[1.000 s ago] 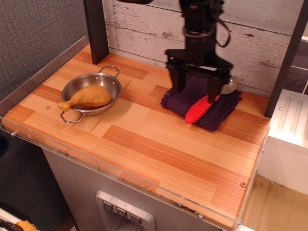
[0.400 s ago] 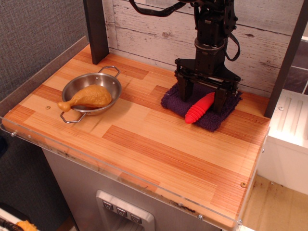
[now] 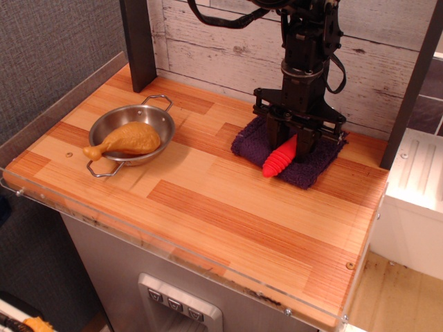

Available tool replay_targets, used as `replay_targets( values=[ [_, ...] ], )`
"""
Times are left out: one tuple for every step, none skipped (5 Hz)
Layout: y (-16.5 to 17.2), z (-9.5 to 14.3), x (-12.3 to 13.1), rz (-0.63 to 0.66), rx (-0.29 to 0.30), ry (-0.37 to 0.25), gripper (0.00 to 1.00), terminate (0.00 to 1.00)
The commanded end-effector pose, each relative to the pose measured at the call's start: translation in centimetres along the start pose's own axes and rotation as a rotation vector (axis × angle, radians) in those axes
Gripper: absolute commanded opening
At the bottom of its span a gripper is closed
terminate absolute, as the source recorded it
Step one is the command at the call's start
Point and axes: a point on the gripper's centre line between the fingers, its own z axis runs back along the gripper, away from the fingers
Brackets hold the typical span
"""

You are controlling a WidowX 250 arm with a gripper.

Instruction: Place the spoon near the pot

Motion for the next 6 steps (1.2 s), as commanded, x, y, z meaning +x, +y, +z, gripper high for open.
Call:
replay_targets(
  values=[
    [0.7, 3.2, -0.1, -0.009, -0.028, -0.067, 0.00, 0.00],
    [1.9, 5.7, -1.5, 0.005, -0.045, -0.131, 0.00, 0.00],
    [4.4, 7.0, -3.5, 0.065, -0.052, -0.157, 0.00, 0.00],
    [7.1, 6.8, -5.6, 0.119, -0.032, -0.124, 0.00, 0.00],
    [8.7, 5.3, -6.8, 0.134, -0.015, -0.068, 0.00, 0.00],
    [9.6, 3.8, -7.4, 0.130, 0.007, -0.012, 0.00, 0.00]
  ],
)
